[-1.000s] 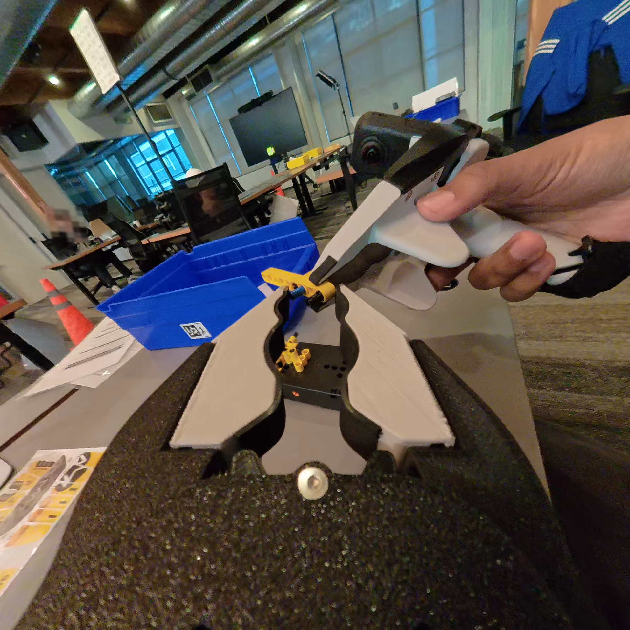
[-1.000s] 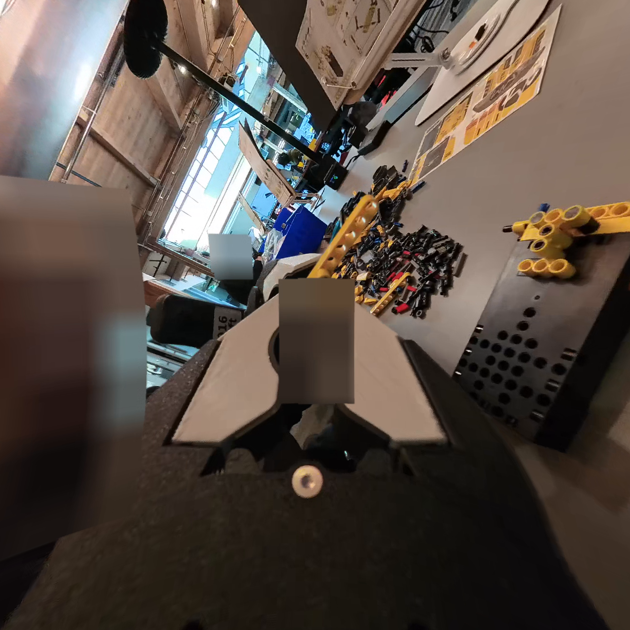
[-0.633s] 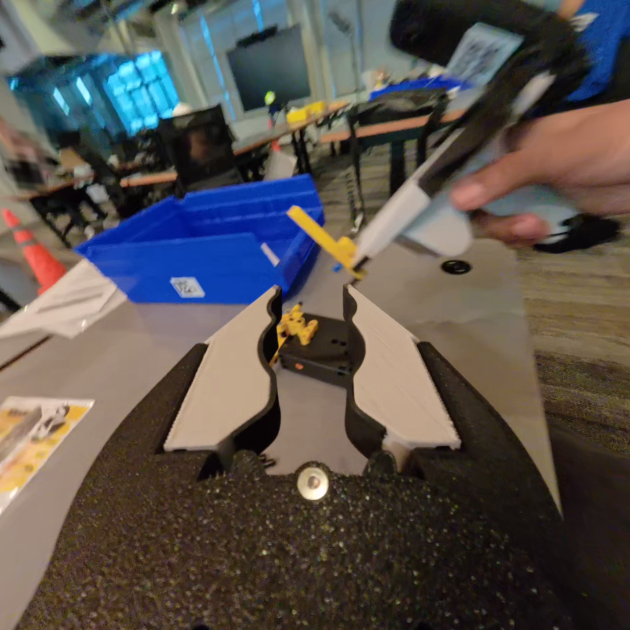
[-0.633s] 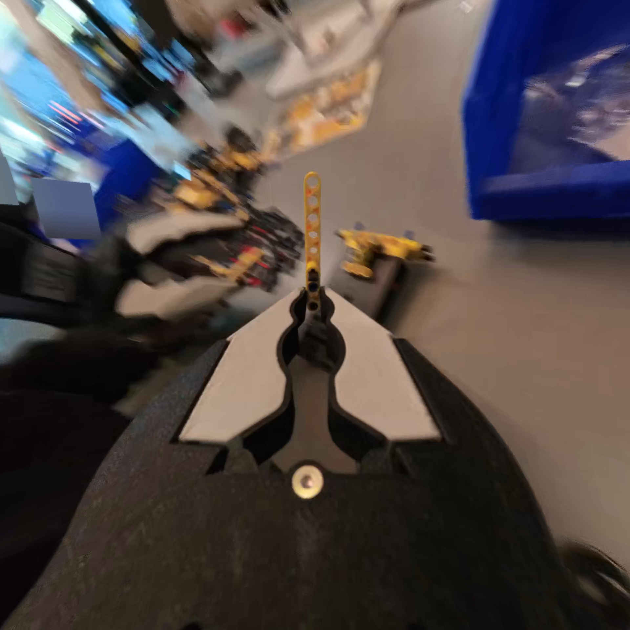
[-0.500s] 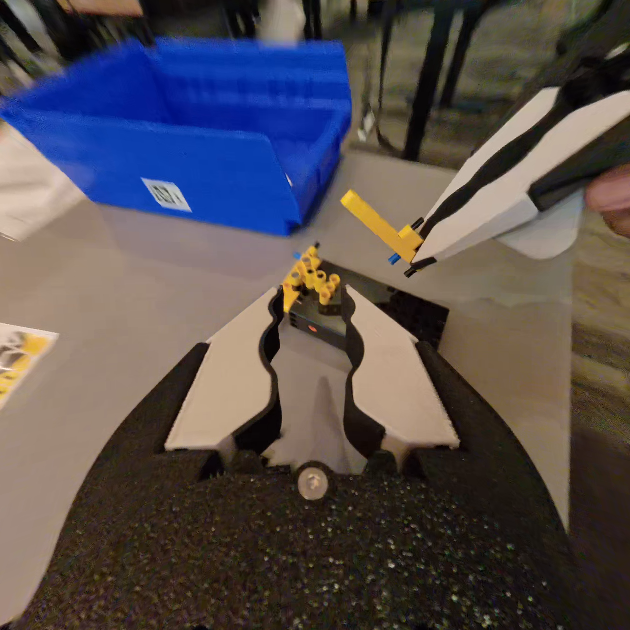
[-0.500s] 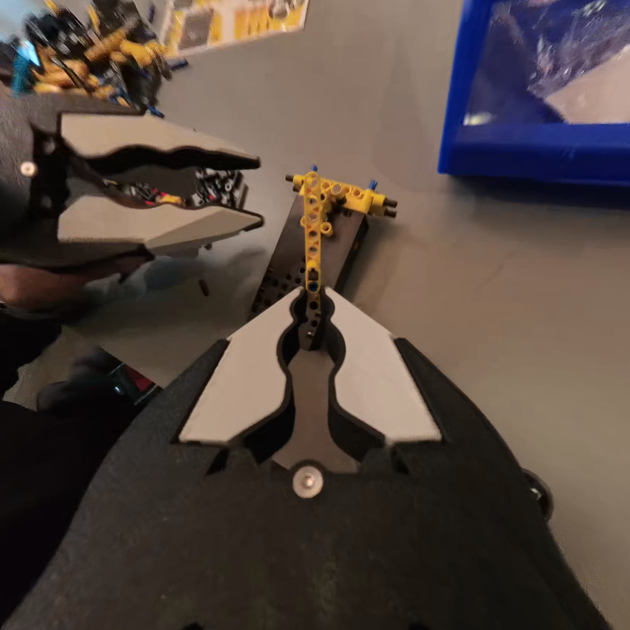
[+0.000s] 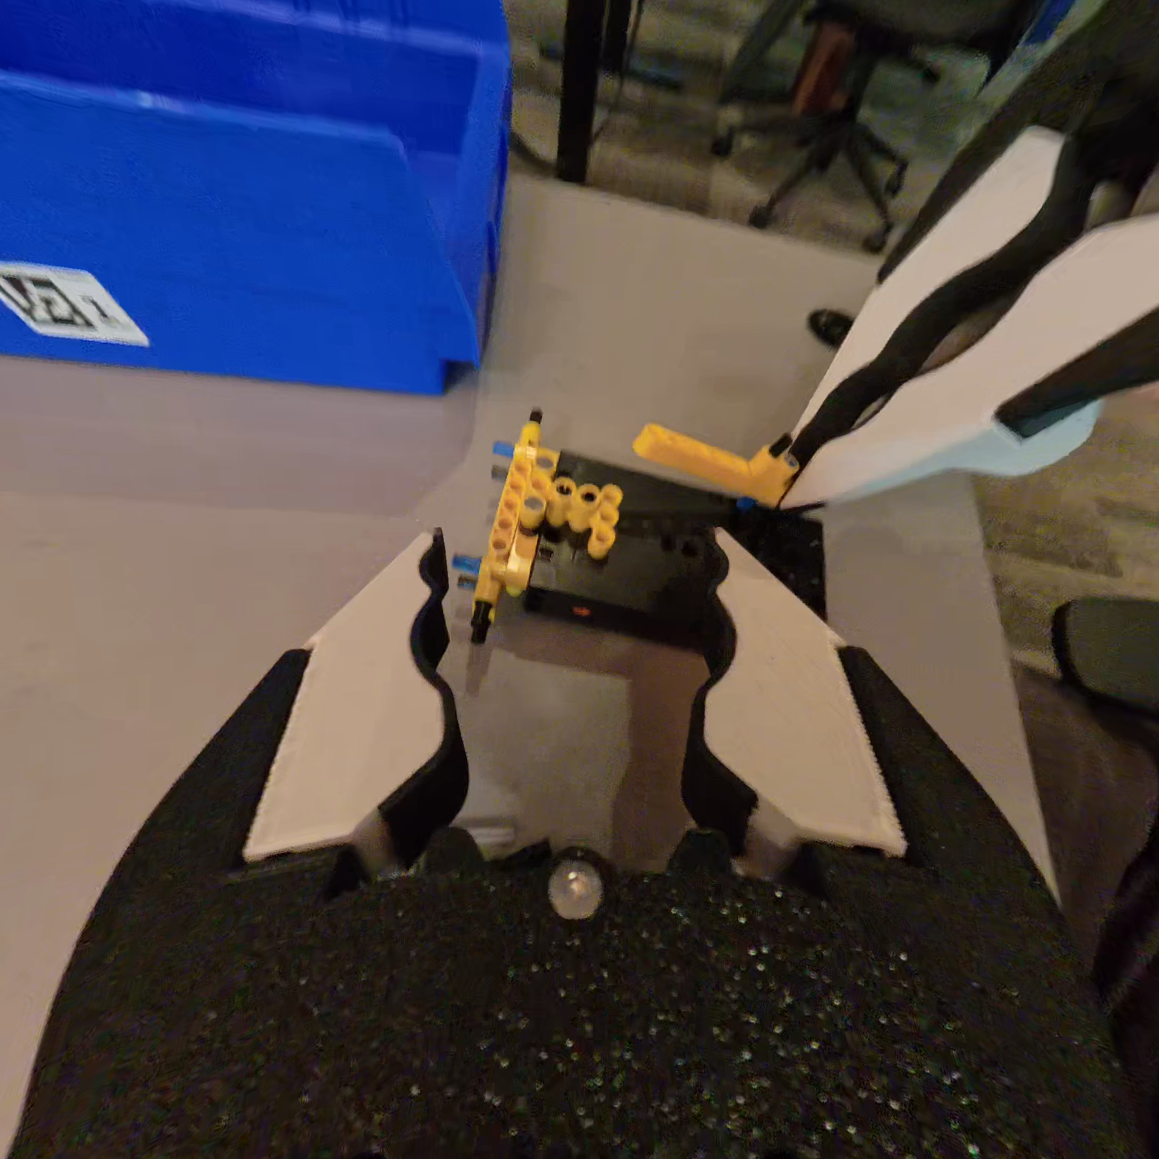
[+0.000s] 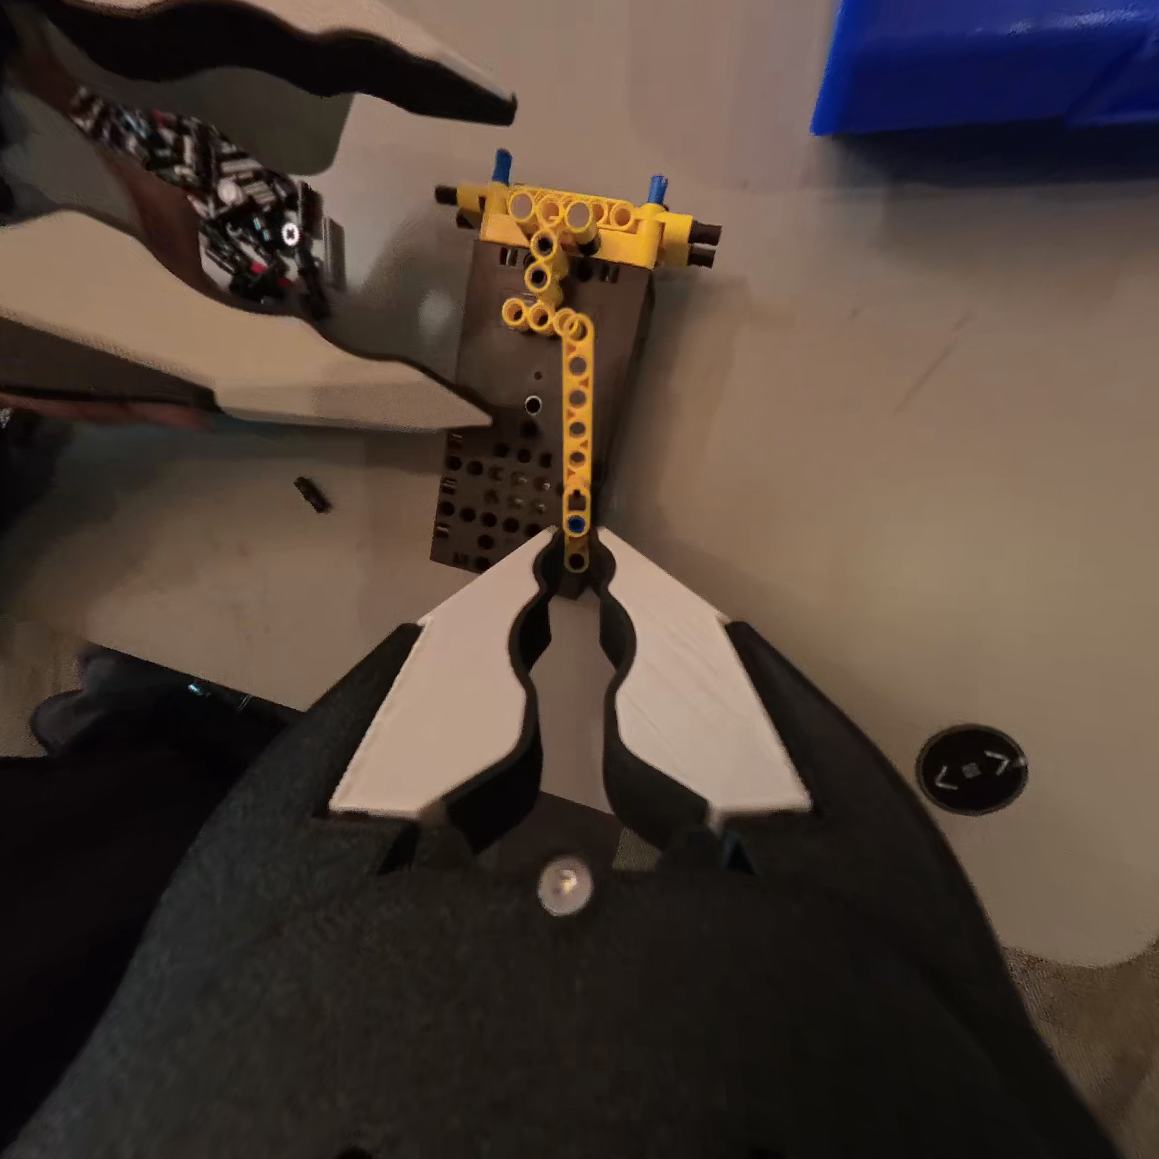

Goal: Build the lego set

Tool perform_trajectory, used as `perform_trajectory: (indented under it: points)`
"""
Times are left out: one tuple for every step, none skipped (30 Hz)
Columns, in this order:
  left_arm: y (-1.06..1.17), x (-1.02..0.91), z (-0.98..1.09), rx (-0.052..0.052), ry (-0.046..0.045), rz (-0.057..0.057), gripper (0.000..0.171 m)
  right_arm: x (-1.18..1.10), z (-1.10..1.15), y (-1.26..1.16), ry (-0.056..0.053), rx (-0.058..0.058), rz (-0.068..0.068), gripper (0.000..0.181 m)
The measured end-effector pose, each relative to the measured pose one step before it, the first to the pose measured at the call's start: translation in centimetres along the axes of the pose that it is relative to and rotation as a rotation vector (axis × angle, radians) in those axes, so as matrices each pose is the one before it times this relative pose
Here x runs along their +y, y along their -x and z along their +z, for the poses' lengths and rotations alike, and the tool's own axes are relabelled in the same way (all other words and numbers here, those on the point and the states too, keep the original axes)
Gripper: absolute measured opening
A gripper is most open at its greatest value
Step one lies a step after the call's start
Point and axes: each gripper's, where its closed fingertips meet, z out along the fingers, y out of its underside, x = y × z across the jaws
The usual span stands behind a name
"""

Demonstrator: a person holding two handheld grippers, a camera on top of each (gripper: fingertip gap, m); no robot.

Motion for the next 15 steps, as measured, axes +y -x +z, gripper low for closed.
perform_trajectory:
  points:
    - [-0.101, 0.841, 0.123, -0.0012, 0.03368, 0.0065, 0.083, -0.108, 0.114, 0.02, 0.0229, -0.0028, 0.0005, 0.007]
    - [-0.359, 0.713, 0.057, 0.0119, 0.03525, 0.0094, 0.09, -0.045, 0.039, 0.007, 0.0265, 0.0016, -0.0025, 0.007]
    - [-0.681, 0.585, 0.002, 0.0299, 0.02966, 0.0199, 0.093, 0.011, 0.017, -0.006, 0.0279, 0.0058, -0.0069, 0.007]
    - [-0.464, 0.233, -0.019, 0.0126, 0.0148, 0.0242, 0.099, 0.036, -0.025, -0.127, 0.027, 0.0165, -0.0127, 0.007]
    - [-0.194, 0.243, -0.05, -0.0049, 0.02128, 0.023, 0.099, 0.042, -0.058, -0.252, 0.0225, 0.0259, -0.0182, 0.007]
    - [-0.133, 0.06, -0.021, -0.0058, 0.0102, 0.0033, 0.098, 0.005, -0.036, -0.176, 0.0154, 0.0215, -0.0185, 0.007]
    - [-0.069, 0.045, -0.041, -0.0045, 0.0071, -0.0102, 0.098, 0.057, -0.023, 0.029, 0.0131, 0.0087, -0.0088, 0.007]
    - [-0.051, 0.04, -0.031, -0.004, 0.00599, -0.008, 0.097, 0.037, -0.057, 0.156, 0.008, 0.0002, -0.0065, 0.007]
    - [-0.065, 0.037, -0.015, -0.001, 0.00434, -0.0067, 0.096, -0.08, -0.129, 0.287, -0.0015, -0.0066, -0.0037, 0.007]
    - [-0.085, 0.029, -0.004, 0.0006, 0.00246, -0.0038, 0.096, -0.104, -0.133, 0.161, -0.0047, 0.0013, -0.005, 0.007]
    - [-0.041, 0.024, 0.004, -0.0007, 0.00178, -0.0067, 0.096, -0.053, -0.073, -0.012, -0.0013, 0.0135, -0.0108, 0.007]
    - [0.013, 0.02, 0.012, -0.0044, 0.00122, -0.013, 0.095, 0.089, 0.057, -0.072, 0.0041, 0.0131, -0.0067, 0.007]
    - [0.055, 0.032, 0.015, -0.0082, -0.00013, -0.0161, 0.094, 0.189, 0.194, 0.081, 0.007, -0.003, 0.0073, 0.007]
    - [0.043, 0.054, 0.016, -0.0076, 0.00001, -0.0208, 0.094, 0.129, 0.192, 0.103, 0.0003, -0.0092, 0.015, 0.007]
    - [-0.036, 0.08, 0.041, -0.0016, 0.00019, -0.0242, 0.094, -0.007, -0.027, -0.122, -0.0053, 0.0024, 0.0115, 0.007]
